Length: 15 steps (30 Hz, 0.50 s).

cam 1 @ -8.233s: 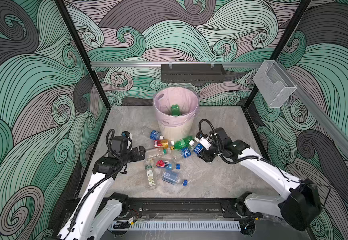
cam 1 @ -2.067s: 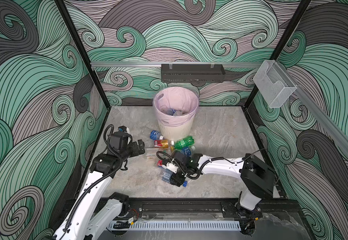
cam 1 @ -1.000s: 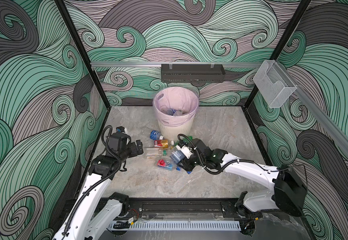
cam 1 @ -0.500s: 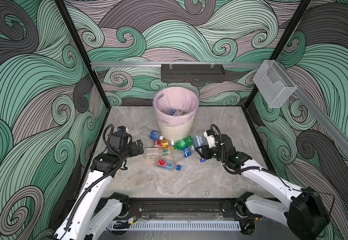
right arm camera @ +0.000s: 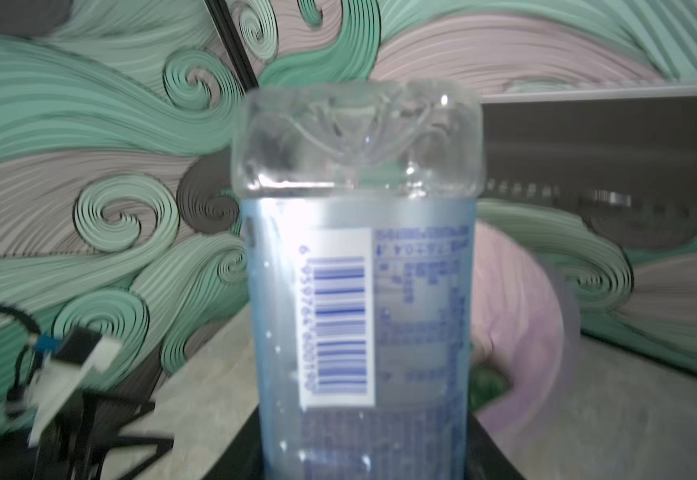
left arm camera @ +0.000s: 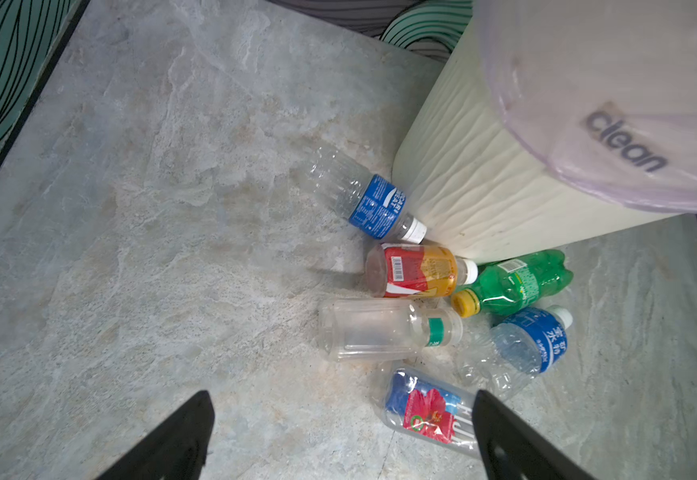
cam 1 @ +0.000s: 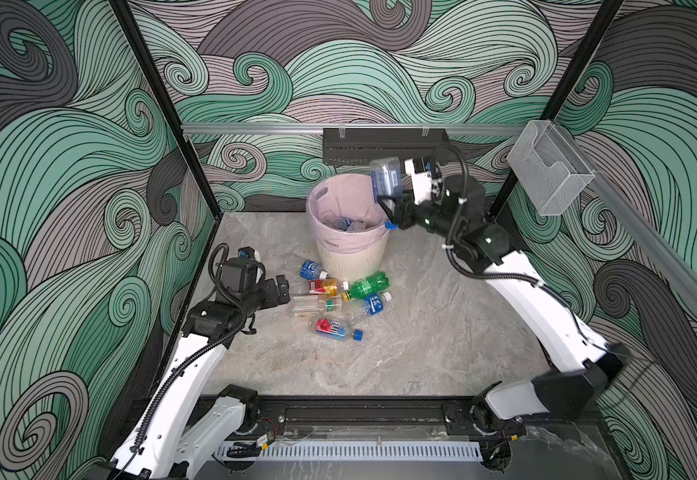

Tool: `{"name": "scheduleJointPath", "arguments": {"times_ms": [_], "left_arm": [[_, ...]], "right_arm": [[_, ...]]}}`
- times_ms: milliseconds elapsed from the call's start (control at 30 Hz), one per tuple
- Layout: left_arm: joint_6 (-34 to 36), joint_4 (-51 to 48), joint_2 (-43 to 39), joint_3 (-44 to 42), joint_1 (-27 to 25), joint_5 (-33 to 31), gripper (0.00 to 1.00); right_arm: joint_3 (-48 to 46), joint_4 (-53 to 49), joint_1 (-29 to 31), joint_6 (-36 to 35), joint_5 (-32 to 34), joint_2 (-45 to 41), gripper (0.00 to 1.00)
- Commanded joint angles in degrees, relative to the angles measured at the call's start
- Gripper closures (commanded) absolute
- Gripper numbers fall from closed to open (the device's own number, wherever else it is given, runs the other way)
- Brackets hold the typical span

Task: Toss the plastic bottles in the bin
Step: 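Lift the blue-cap bottle with the right gripper and drop it into the bin, then withdraw the right gripper while the left gripper grasps another green-label clear bottle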

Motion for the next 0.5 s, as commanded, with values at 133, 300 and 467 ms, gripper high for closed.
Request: {"name": "scheduleJointPath", "arguments": {"times_ms": [133, 300, 467], "left_arm": [[2.0, -1.5, -1.3, 6.1, 0.5, 4.3, 0.01], [7.8, -3.8, 0.2, 7.1, 0.5, 10.2, 0.01], [10.6, -3.3, 3.2, 6.6, 0.5, 10.5, 0.01]], "right_arm": [[16.2, -18.3, 0.7, 0.4, -2.2, 13.6, 0.27], [-2.4, -6.2, 1.0, 0.4, 1.4, 1.7, 0.15], [-16.2, -1.1, 0.6, -0.7, 6.2, -9.9, 0.11]]}}
